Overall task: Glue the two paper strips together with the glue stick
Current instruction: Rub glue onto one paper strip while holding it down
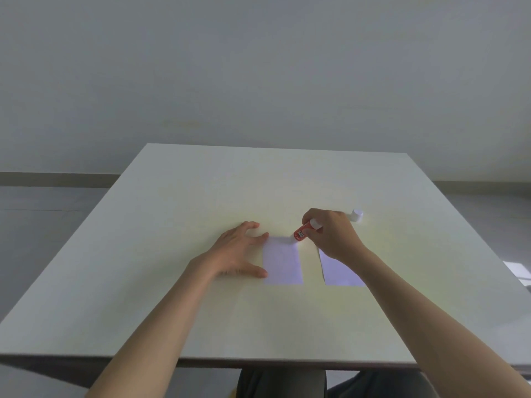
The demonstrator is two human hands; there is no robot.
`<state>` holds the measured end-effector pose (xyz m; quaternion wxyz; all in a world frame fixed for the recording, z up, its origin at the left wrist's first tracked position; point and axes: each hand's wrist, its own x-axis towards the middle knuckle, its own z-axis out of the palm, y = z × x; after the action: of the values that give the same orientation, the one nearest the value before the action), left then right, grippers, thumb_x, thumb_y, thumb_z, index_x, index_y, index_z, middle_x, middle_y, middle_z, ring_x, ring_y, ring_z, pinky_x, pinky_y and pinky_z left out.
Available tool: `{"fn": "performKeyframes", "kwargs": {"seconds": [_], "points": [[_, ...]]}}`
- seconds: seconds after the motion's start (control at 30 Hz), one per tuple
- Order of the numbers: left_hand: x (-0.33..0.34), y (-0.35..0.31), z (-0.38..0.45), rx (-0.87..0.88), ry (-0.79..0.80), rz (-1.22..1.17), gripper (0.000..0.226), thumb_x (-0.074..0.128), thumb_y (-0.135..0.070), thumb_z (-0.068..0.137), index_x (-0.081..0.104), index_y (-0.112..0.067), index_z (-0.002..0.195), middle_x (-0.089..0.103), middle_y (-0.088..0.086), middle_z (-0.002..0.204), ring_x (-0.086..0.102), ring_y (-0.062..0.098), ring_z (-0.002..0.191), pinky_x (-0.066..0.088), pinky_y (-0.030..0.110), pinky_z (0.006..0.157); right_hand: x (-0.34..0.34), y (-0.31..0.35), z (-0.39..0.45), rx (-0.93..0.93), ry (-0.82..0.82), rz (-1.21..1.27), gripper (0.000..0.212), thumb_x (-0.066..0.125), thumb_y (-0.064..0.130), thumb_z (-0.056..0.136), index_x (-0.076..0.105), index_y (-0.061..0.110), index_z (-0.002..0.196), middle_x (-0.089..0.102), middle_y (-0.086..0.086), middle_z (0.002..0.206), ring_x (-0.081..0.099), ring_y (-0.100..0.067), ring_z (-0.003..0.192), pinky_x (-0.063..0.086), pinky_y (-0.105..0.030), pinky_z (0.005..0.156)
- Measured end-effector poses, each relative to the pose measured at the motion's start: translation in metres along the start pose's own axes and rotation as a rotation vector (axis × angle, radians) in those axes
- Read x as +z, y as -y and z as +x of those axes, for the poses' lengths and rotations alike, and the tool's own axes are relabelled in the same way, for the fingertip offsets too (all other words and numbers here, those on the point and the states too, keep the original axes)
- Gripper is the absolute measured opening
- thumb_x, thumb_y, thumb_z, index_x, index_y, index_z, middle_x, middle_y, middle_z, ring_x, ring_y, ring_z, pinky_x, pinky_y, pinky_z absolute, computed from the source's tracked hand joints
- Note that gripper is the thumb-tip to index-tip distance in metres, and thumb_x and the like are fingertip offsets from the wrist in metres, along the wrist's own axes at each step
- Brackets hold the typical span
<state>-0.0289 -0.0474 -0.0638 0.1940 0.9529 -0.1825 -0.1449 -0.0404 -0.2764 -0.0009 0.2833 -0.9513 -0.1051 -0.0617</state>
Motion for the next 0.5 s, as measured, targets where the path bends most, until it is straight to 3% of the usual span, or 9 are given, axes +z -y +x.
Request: {"fn": "performKeyframes", "kwargs": {"seconds": [0.07, 0.23, 0.5], "points": [[0.0, 0.001, 0.0, -0.001, 0.002, -0.005, 0.096, 0.072, -0.061, 0.064, 0.025, -0.038, 0.145, 0.006, -0.012, 0.157, 0.006, 0.011, 0.145, 0.01, 0.032, 0.115, 0.001, 0.006, -0.001, -0.029, -0.016, -0.024, 0.009, 0.057, 0.006, 0.081, 0.063, 0.007, 0.087, 0.052, 0.002, 0.062, 0.046, -0.02, 0.06, 0.036, -0.03, 0.055], [0.001, 0.003, 0.001, -0.011, 0.01, -0.012, 0.097, 0.073, -0.062, 0.063, 0.025, -0.039, 0.145, 0.005, -0.014, 0.157, 0.006, 0.011, 0.145, 0.011, 0.032, 0.115, 0.001, 0.016, -0.004, -0.048, 0.011, -0.061, 0.009, 0.056, 0.007, 0.083, 0.062, 0.006, 0.089, 0.055, -0.003, 0.073, 0.051, -0.025, 0.07, 0.046, -0.037, 0.063], [0.0, 0.002, 0.003, -0.038, 0.016, -0.018, 0.1, 0.072, -0.065, 0.057, 0.027, -0.042, 0.143, 0.006, -0.015, 0.157, 0.01, 0.013, 0.145, 0.019, 0.036, 0.117, 0.001, 0.021, -0.024, -0.047, 0.062, -0.11, 0.009, 0.056, 0.015, 0.087, 0.062, 0.01, 0.092, 0.065, -0.009, 0.087, 0.059, -0.03, 0.08, 0.047, -0.037, 0.067]]}}
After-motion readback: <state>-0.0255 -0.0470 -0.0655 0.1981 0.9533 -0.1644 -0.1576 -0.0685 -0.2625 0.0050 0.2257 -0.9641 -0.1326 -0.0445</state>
